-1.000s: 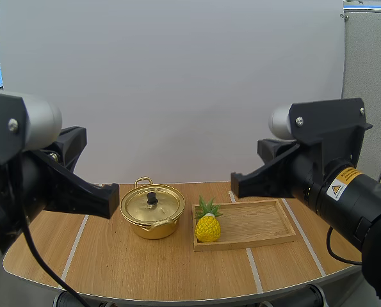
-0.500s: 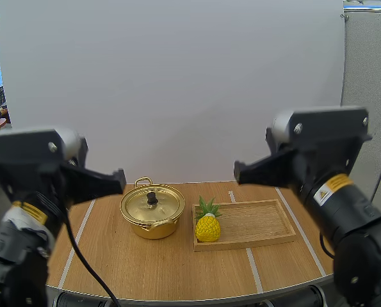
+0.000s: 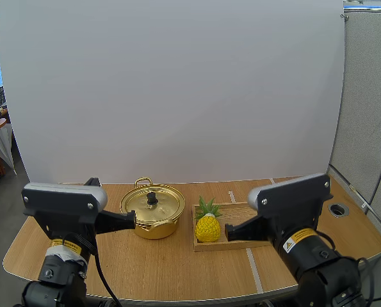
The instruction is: Open the pot, put the grape inside, and close it
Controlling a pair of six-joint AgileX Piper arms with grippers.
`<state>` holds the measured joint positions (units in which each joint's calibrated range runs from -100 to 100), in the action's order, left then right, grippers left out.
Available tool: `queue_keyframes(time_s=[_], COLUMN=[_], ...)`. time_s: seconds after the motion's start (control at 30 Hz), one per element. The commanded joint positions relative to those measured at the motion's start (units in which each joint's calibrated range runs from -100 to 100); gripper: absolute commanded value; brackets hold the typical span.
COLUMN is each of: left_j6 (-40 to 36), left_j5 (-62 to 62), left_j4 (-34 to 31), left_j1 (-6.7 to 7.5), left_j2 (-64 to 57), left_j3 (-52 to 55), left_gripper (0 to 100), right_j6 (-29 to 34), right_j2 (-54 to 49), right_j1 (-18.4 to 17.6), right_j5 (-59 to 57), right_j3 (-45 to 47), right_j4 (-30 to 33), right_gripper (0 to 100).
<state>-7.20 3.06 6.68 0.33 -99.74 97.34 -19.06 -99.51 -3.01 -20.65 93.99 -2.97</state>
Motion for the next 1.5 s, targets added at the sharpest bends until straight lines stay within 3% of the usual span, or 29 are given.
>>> queue_keyframes(time_s=[0.0,0.17,0.4,0.57,1.47], left_j6=[0.0,-2.4,-4.3,-5.6,-3.4], left_j5=[-3.1,6.8,17.8,26.8,26.2], left_j4=[-0.5,-0.5,-0.5,-0.5,-1.0], left_j1=[-0.1,-0.1,-0.1,-0.1,-0.1], left_j2=[-0.3,-0.3,-0.3,-0.3,-0.3], left_j3=[2.7,2.7,2.7,2.7,2.7], left_gripper=[0,0,0,0,0], right_j6=[0.1,0.1,0.1,1.1,1.1], right_j2=[-0.5,-0.5,-0.5,-0.5,-0.5], right_j1=[1.0,1.3,1.3,1.3,1.3], right_j5=[2.2,2.2,-9.9,-10.8,-10.6], right_j3=[3.6,6.0,6.0,6.0,6.0], right_j4=[-2.0,-2.5,-2.3,-2.3,-2.3], right_gripper=[0,0,0,0,0])
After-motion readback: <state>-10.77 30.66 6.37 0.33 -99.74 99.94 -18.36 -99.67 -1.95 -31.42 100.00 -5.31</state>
